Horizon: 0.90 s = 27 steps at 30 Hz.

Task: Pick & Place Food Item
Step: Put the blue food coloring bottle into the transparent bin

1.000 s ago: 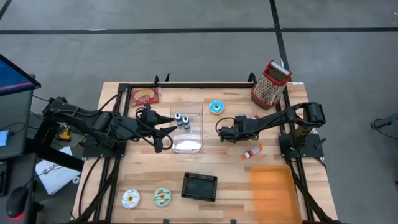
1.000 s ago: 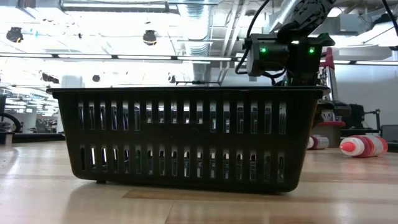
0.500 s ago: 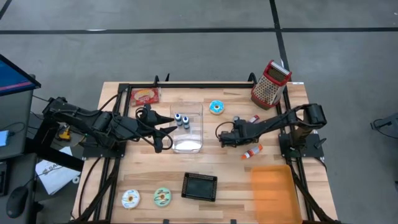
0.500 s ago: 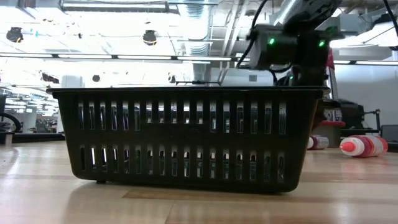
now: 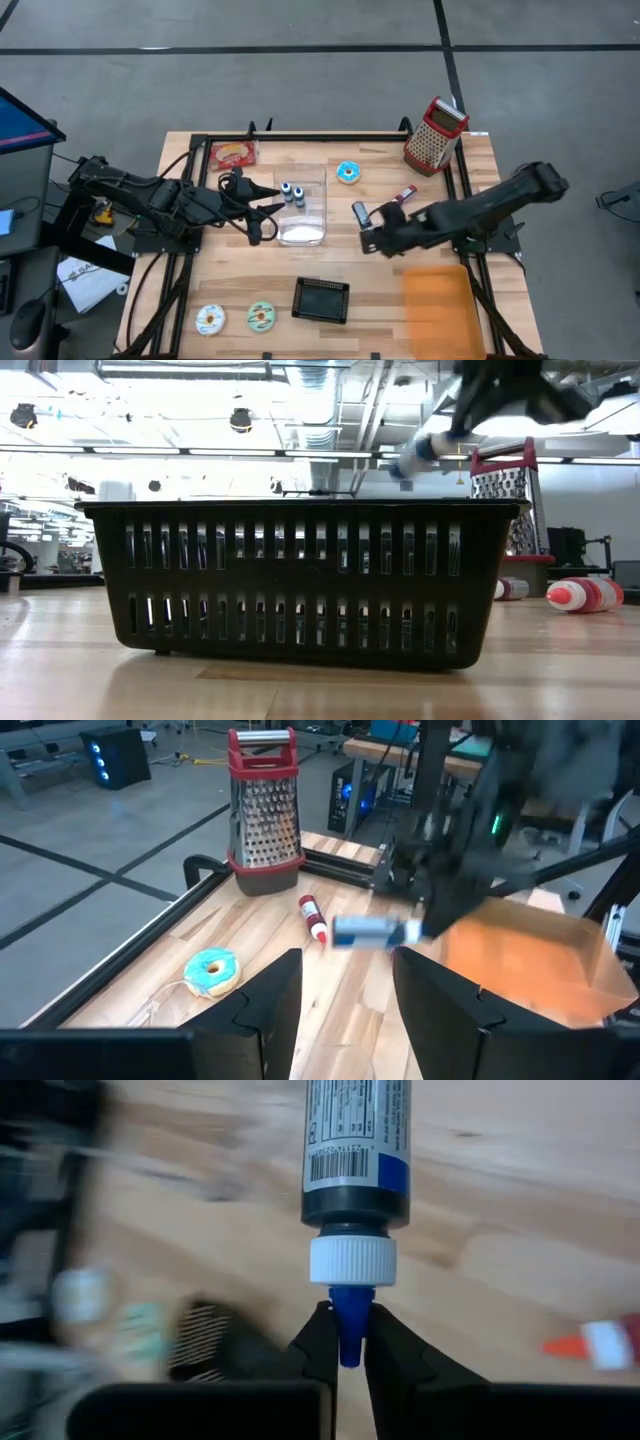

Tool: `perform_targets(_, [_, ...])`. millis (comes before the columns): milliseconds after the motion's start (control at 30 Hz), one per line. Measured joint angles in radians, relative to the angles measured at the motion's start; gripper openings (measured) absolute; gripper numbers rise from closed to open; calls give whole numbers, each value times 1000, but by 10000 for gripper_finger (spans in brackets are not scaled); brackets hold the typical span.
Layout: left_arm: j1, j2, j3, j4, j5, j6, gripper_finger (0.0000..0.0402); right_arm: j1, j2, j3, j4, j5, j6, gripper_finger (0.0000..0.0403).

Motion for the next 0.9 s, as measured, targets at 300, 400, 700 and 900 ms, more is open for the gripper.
perform_targets(300, [0,1,0,-34,99,236,154,-125,-199,0,232,-279,-123,19])
perform_targets(400, [0,12,0,-32,130,346,155,-176,-209,1,364,-416,-150,19])
perform_targets(700, [0,5,0,33,76,359,187,-326,-63,0,405,-773,-136,19])
perform_targets(900, [-10,-21,0,29,64,326,194,-418,95,55,474,-1023,-180,19])
